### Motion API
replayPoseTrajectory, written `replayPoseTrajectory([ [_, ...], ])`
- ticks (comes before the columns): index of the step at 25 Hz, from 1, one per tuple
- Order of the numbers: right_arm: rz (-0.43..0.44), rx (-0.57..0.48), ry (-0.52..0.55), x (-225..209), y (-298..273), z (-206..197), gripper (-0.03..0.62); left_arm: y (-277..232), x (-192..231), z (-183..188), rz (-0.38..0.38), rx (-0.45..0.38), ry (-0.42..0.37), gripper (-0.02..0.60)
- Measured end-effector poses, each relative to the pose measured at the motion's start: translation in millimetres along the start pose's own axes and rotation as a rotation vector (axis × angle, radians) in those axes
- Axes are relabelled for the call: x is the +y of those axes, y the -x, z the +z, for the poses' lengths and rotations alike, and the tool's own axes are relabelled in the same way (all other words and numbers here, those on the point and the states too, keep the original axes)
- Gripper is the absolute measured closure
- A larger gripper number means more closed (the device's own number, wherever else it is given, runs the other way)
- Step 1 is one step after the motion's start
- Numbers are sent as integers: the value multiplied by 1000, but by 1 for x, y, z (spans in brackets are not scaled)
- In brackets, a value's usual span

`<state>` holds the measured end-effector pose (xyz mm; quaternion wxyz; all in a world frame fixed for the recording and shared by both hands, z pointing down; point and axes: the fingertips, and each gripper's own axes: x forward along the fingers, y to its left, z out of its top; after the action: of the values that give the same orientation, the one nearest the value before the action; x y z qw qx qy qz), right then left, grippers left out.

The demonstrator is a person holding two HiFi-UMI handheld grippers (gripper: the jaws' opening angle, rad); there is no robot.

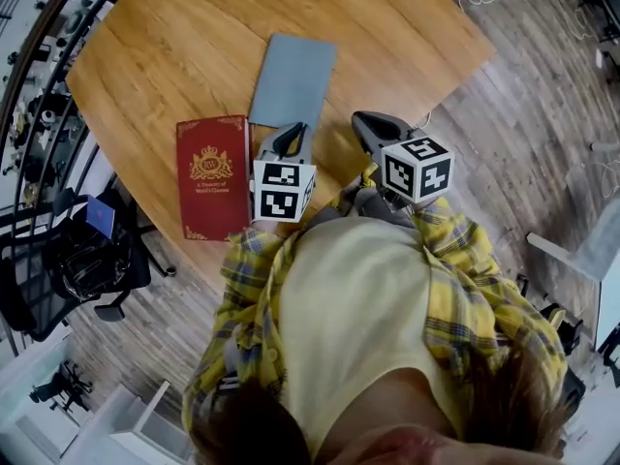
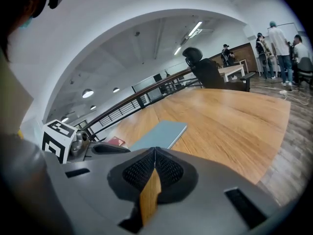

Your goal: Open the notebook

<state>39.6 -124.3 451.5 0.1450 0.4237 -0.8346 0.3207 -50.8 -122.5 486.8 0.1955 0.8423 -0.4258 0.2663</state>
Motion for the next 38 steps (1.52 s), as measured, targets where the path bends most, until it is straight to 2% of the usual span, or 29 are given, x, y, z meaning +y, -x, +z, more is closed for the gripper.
replayPoseTrajectory([
  [8,64,52,28,-6,-17,6,530,-11,5,-8,74,71,-53,569],
  [18,107,120,43,-15,-33,-2,530,-22,1,-21,104,174,-77,568],
  [25,127,140,42,-20,-42,-1,530,-30,-4,-20,119,220,-101,515],
  [28,138,149,40,-21,-44,-2,530,-34,-8,-20,137,238,-152,508],
  [34,154,155,34,-24,-45,-1,530,-46,-14,-24,206,288,-313,474],
  [38,164,164,29,-27,-46,-3,530,-53,-14,-26,233,295,-333,472],
])
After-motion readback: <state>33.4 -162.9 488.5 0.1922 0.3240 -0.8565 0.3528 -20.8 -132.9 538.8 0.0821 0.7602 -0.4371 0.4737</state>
